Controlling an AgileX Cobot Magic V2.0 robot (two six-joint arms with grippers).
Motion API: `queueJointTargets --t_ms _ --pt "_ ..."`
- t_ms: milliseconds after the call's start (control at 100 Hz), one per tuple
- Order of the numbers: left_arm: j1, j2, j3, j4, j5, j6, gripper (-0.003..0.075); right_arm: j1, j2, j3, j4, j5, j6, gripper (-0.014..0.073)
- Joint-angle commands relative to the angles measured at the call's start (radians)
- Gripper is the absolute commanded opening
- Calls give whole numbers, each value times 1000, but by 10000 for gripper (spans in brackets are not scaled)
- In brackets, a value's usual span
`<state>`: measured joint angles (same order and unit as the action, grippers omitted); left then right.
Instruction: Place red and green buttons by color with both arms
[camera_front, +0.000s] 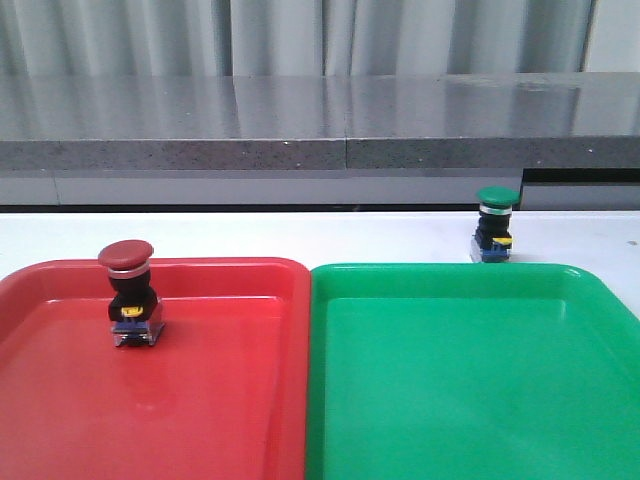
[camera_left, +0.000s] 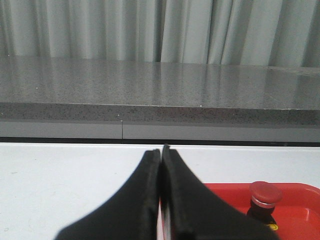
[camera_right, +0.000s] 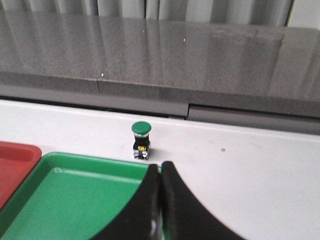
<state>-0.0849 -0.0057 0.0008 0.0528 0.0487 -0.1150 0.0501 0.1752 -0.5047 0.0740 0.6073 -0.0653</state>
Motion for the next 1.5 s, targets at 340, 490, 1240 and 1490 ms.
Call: queueJointTargets --t_ms 340,490,1240,1490 --pt "2 -29 42 1 -84 -7 -20 -4 357 -222 41 74 -3 -67" --pt "2 -29 42 1 -84 -7 -19 -4 408 -222 47 79 -3 -30" --pt "2 -29 42 1 -84 -7 -19 -1 607 -256 130 5 -3 614" --pt "2 -29 42 1 -84 -7 -19 -1 853 -415 141 -39 -3 614"
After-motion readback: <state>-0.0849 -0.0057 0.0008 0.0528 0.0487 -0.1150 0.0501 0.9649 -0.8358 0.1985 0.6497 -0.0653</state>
